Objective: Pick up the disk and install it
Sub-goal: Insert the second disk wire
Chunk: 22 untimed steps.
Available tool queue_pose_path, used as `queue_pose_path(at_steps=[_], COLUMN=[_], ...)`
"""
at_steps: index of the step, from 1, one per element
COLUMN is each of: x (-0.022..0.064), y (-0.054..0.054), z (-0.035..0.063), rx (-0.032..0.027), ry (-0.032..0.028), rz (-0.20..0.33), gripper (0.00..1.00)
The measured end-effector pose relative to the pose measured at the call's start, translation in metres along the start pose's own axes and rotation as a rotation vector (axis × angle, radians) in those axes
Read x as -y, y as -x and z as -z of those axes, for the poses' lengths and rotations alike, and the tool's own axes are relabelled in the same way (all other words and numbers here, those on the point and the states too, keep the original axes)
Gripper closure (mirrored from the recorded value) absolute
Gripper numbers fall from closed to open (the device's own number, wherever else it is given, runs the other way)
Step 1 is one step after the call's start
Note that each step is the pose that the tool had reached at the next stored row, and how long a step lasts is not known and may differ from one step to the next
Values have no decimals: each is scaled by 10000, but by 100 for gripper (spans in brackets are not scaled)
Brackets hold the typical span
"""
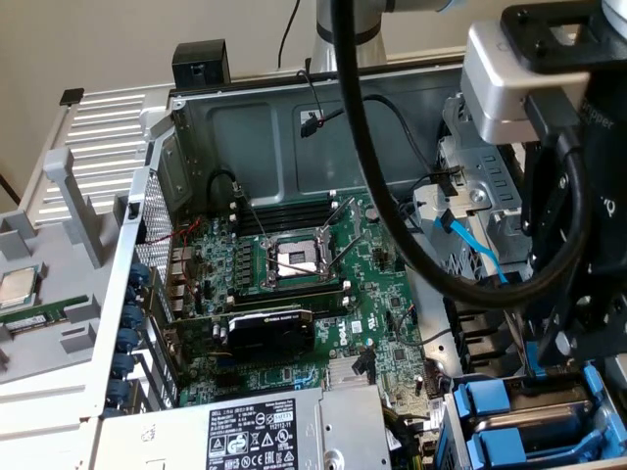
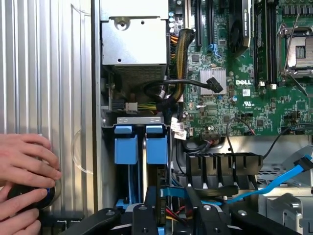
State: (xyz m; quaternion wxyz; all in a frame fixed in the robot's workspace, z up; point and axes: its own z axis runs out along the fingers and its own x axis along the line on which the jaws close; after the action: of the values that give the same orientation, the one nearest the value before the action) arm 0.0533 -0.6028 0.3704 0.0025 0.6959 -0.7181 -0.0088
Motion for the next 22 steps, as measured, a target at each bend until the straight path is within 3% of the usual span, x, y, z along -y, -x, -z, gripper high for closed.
queue_pose_path(at_steps=[2,7,13,14,22], x=[5,22,83,94,95], y=[1,2,4,4,4], z=[2,5,5,4,5], rx=[-2,-6,-6,-4,-6], ry=[0,0,1,31,36], rz=[1,2,1,16,17], gripper=[65,89,89,89,89])
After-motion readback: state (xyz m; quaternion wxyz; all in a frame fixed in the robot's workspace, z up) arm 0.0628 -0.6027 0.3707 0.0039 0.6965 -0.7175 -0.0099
